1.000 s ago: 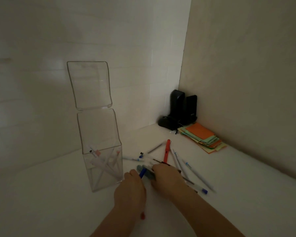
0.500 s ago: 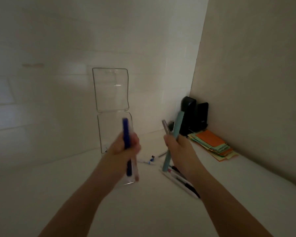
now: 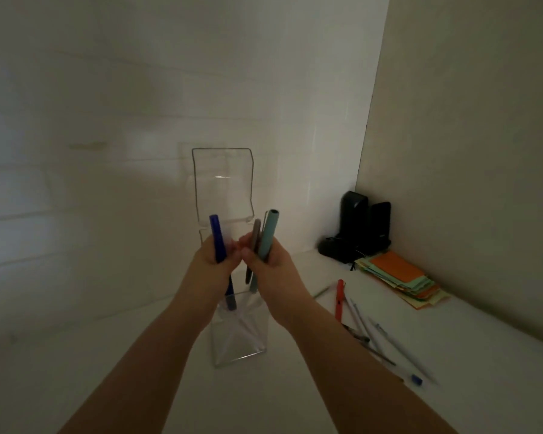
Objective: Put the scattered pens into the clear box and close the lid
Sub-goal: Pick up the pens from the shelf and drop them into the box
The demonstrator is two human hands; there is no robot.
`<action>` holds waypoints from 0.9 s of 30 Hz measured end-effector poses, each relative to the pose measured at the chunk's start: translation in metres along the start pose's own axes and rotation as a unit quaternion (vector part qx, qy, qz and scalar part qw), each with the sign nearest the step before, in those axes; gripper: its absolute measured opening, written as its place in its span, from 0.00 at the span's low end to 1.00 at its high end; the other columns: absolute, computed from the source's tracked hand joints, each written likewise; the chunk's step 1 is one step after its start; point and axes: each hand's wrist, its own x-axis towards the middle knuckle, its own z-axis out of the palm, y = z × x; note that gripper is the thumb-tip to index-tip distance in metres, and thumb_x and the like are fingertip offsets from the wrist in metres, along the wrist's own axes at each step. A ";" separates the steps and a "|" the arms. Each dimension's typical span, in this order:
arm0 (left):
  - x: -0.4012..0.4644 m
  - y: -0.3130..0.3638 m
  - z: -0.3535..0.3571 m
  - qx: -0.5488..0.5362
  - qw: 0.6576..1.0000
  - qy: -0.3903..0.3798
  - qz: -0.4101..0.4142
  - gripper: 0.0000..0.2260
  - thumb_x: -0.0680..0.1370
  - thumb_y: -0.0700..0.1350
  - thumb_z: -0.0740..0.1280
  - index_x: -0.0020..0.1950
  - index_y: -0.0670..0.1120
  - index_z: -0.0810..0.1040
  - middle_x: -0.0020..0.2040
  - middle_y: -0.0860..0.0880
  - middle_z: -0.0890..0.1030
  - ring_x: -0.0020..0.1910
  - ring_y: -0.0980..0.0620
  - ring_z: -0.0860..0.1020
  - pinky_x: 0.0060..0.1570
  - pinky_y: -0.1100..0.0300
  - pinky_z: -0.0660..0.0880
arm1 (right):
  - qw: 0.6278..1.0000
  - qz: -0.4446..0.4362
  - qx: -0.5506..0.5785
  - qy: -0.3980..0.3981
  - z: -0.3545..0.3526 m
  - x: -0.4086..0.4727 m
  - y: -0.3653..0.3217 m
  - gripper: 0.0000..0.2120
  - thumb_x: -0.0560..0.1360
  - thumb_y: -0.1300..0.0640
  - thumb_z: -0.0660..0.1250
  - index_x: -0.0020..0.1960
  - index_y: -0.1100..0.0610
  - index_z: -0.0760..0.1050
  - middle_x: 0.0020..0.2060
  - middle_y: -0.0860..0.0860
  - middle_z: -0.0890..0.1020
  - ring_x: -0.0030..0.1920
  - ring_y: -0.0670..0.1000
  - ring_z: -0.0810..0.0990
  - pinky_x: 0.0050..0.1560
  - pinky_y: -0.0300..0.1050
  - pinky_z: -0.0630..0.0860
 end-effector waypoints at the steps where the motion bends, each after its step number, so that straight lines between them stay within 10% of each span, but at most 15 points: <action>1: 0.001 -0.002 0.000 0.014 1.000 0.003 -0.001 0.09 0.75 0.36 0.64 0.40 0.51 0.71 0.38 0.51 0.75 0.41 0.54 0.74 0.48 0.59 0.68 | 1.000 0.003 -0.009 0.006 -0.002 0.002 0.002 0.07 0.76 0.64 0.62 0.53 0.59 0.72 0.49 0.58 0.80 0.44 0.41 0.78 0.40 0.25 0.75; 7: 0.000 -0.006 0.004 0.110 0.993 0.028 0.035 0.11 0.76 0.40 0.63 0.54 0.50 0.65 0.46 0.50 0.77 0.46 0.53 0.77 0.49 0.56 0.74 | 0.989 -0.070 -0.122 0.046 -0.006 0.002 0.001 0.11 0.76 0.62 0.62 0.58 0.54 0.71 0.44 0.46 0.79 0.45 0.40 0.77 0.41 0.24 0.74; 11: -0.020 -0.005 0.002 0.163 0.972 0.065 0.153 0.12 0.75 0.34 0.61 0.52 0.50 0.66 0.41 0.56 0.76 0.42 0.66 0.77 0.43 0.73 0.75 | 0.940 -0.142 -0.310 0.014 -0.020 -0.011 0.011 0.11 0.78 0.58 0.58 0.59 0.53 0.74 0.57 0.47 0.77 0.55 0.39 0.71 0.52 0.21 0.63; 16: -0.066 -0.008 0.005 0.216 0.948 0.004 0.233 0.12 0.74 0.38 0.62 0.45 0.56 0.69 0.38 0.54 0.77 0.43 0.64 0.77 0.41 0.79 0.70 | 0.937 -0.053 -0.331 0.095 -0.108 -0.028 0.019 0.09 0.76 0.61 0.62 0.54 0.54 0.77 0.44 0.43 0.78 0.41 0.36 0.75 0.41 0.24 0.71; 21: -0.078 -0.053 0.043 0.361 0.910 -0.199 0.052 0.05 0.75 0.47 0.62 0.43 0.57 0.69 0.34 0.56 0.73 0.33 0.58 0.72 0.37 0.70 0.70 | 0.830 0.196 -0.521 0.027 -0.177 -0.057 0.043 0.08 0.73 0.54 0.67 0.50 0.55 0.80 0.47 0.53 0.81 0.44 0.49 0.77 0.46 0.39 0.72; 27: -0.071 -0.095 0.101 0.426 0.878 -0.179 -0.127 0.15 0.74 0.56 0.62 0.54 0.48 0.72 0.51 0.48 0.80 0.51 0.49 0.77 0.52 0.58 0.73 | 0.769 0.178 -0.613 -0.045 -0.165 -0.078 0.065 0.14 0.74 0.53 0.62 0.56 0.57 0.78 0.55 0.57 0.79 0.54 0.55 0.78 0.49 0.43 0.72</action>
